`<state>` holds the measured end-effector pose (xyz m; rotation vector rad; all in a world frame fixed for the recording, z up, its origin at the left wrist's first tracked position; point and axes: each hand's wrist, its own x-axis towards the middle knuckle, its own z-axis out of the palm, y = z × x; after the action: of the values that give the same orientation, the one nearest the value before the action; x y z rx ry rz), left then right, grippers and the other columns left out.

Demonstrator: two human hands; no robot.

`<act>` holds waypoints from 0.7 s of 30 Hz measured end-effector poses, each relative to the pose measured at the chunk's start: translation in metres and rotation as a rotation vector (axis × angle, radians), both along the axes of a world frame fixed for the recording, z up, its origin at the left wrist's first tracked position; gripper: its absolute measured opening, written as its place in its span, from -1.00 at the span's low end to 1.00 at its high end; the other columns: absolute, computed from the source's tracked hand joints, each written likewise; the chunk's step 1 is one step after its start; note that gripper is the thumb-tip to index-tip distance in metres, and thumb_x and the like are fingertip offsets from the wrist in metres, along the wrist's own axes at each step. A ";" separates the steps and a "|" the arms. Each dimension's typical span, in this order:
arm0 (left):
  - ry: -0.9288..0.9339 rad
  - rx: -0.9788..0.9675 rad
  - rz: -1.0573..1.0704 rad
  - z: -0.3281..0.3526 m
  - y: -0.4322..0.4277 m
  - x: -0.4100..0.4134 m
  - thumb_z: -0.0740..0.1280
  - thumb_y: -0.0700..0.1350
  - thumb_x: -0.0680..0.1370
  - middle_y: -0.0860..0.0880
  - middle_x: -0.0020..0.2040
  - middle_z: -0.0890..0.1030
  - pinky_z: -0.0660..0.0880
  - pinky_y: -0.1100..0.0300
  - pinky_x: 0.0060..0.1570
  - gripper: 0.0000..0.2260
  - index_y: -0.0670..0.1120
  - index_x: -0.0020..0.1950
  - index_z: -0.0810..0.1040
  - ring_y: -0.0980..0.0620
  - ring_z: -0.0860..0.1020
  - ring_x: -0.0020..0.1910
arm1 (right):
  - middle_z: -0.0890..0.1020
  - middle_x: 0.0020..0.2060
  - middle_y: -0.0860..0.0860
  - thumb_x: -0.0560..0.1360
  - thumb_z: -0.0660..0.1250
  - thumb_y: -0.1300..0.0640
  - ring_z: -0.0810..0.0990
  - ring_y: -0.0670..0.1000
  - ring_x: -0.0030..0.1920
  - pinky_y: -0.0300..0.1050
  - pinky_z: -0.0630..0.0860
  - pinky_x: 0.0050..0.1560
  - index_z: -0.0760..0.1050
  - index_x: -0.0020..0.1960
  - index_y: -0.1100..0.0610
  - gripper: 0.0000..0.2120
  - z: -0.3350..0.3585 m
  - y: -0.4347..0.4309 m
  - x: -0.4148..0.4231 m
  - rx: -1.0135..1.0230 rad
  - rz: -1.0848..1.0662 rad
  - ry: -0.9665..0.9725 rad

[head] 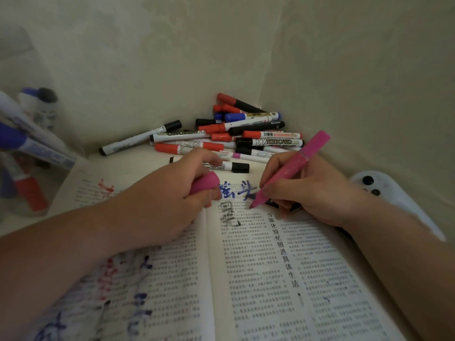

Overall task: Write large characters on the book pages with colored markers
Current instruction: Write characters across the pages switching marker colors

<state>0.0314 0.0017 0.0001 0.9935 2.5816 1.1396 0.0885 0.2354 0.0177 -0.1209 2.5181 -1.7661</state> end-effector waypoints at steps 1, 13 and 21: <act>-0.012 0.009 -0.001 0.000 0.000 -0.001 0.34 -0.01 0.60 0.32 -0.05 0.63 0.40 0.44 -0.17 -0.73 0.28 0.19 0.35 0.34 0.58 -0.10 | 0.50 -0.49 0.07 0.32 0.41 0.24 0.43 -0.03 -0.48 -0.18 0.43 -0.45 0.61 -0.29 0.08 -0.92 0.000 -0.001 0.001 0.007 0.009 0.000; 0.047 -0.017 -0.035 0.001 -0.001 0.000 0.35 0.16 0.51 0.50 0.05 0.49 0.35 0.60 -0.11 -0.87 0.39 0.01 0.50 0.48 0.46 0.03 | 0.57 -0.45 0.13 0.44 0.50 0.26 0.53 0.03 -0.43 -0.02 0.56 -0.27 0.61 -0.22 0.22 -0.91 0.003 -0.003 0.000 0.133 0.003 -0.020; -0.020 0.029 -0.038 0.001 -0.001 0.002 0.27 0.22 0.53 0.43 0.05 0.56 0.34 0.60 -0.09 -0.82 0.32 0.11 0.56 0.41 0.50 0.04 | 0.58 -0.44 0.11 0.38 0.50 0.12 0.49 0.06 -0.44 -0.07 0.43 -0.38 0.62 -0.21 0.19 -0.86 0.001 -0.002 0.000 0.137 -0.040 0.035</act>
<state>0.0337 0.0008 0.0010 1.0275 2.5262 1.1744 0.0883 0.2329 0.0192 -0.0955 2.6756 -1.6116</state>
